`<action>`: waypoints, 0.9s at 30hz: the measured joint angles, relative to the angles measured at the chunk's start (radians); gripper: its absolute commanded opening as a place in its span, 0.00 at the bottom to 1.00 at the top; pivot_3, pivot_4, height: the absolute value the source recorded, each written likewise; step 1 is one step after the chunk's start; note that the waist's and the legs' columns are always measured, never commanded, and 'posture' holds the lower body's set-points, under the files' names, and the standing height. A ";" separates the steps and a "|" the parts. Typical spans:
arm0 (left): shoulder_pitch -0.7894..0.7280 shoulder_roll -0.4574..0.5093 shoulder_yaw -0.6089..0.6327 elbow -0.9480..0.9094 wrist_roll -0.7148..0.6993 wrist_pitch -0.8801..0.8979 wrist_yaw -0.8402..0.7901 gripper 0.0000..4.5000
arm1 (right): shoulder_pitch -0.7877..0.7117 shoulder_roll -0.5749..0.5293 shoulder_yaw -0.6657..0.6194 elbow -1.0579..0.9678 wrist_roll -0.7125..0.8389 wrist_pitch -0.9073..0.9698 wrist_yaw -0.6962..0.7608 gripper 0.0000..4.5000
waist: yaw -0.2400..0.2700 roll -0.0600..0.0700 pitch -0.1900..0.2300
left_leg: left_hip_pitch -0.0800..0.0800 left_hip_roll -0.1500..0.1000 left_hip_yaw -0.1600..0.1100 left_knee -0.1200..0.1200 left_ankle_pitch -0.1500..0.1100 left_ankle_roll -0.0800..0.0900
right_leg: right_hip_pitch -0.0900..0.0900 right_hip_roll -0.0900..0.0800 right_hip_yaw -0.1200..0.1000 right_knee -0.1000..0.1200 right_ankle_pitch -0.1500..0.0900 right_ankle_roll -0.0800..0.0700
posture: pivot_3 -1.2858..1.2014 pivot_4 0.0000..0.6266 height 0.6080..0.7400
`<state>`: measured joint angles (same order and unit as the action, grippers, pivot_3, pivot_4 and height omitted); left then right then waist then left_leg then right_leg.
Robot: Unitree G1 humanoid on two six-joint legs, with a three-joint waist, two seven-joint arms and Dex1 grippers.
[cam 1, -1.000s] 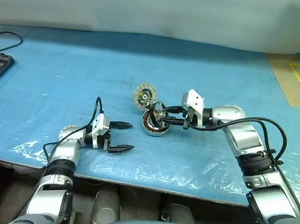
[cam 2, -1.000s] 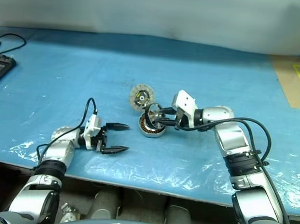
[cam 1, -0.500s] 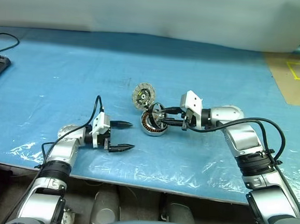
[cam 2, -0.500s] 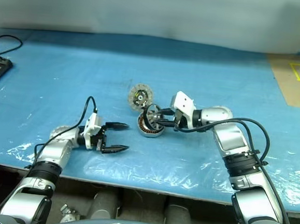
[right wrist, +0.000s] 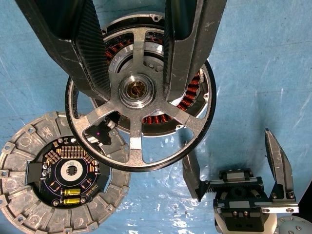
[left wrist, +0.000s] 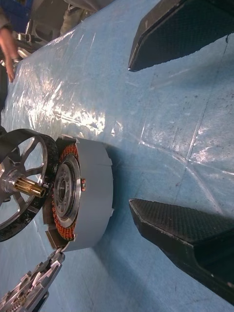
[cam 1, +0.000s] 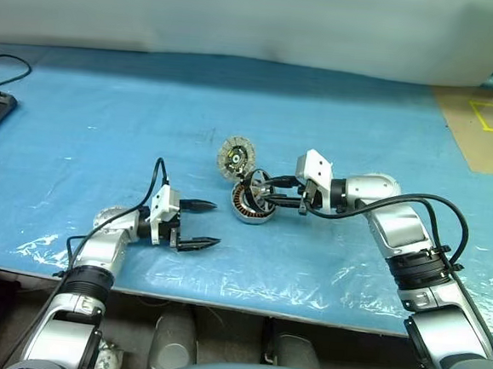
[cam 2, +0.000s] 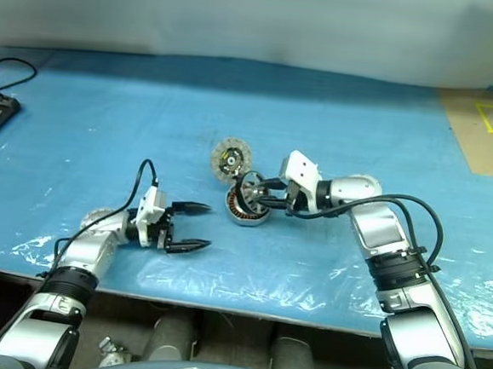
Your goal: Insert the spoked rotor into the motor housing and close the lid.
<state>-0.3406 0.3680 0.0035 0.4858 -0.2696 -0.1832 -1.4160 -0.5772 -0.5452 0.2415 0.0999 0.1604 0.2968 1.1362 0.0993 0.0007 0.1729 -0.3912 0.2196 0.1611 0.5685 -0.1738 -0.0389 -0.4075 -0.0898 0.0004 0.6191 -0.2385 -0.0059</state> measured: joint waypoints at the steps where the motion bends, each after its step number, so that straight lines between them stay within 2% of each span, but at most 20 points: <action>1: 0.001 0.003 0.000 -0.002 -0.001 0.000 0.002 0.98 | 0.000 0.000 0.000 0.000 0.000 0.000 0.000 0.31 | 0.000 0.000 0.000 | 0.000 0.000 0.000 0.000 0.000 0.000 | 0.000 0.000 0.000 0.000 0.000 0.000 | 0.52 0.24 1.00; 20: 0.007 0.008 -0.015 -0.016 -0.019 0.008 0.025 0.98 | -0.021 -0.021 0.019 -0.005 -0.033 -0.012 0.005 0.31 | -0.002 0.000 0.000 | 0.000 0.000 0.000 0.001 0.000 0.000 | 0.000 0.000 0.000 0.001 0.000 0.000 | 0.52 0.24 1.00; 23: 0.008 0.009 -0.016 -0.016 -0.019 0.008 0.026 0.98 | -0.021 -0.021 0.022 -0.005 -0.035 -0.007 0.009 0.49 | -0.002 0.000 0.000 | 0.000 0.000 0.000 0.002 0.000 0.000 | 0.000 0.000 0.000 0.002 0.000 0.000 | 0.52 0.24 1.00; 27: 0.009 0.012 -0.017 -0.016 -0.020 0.008 0.029 0.98 | -0.021 -0.022 0.034 -0.003 -0.041 -0.006 0.012 0.78 | -0.004 0.000 0.000 | 0.000 0.001 0.000 0.002 0.000 0.000 | 0.000 0.001 0.000 0.002 0.000 0.000 | 0.52 0.24 1.00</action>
<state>-0.3314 0.3800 -0.0131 0.4695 -0.2892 -0.1748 -1.3873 -0.5978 -0.5669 0.2757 0.0972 0.1197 0.2912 1.1484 0.0957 0.0007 0.1729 -0.3912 0.2201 0.1611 0.5704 -0.1737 -0.0390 -0.4077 -0.0892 0.0009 0.6209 -0.2385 -0.0059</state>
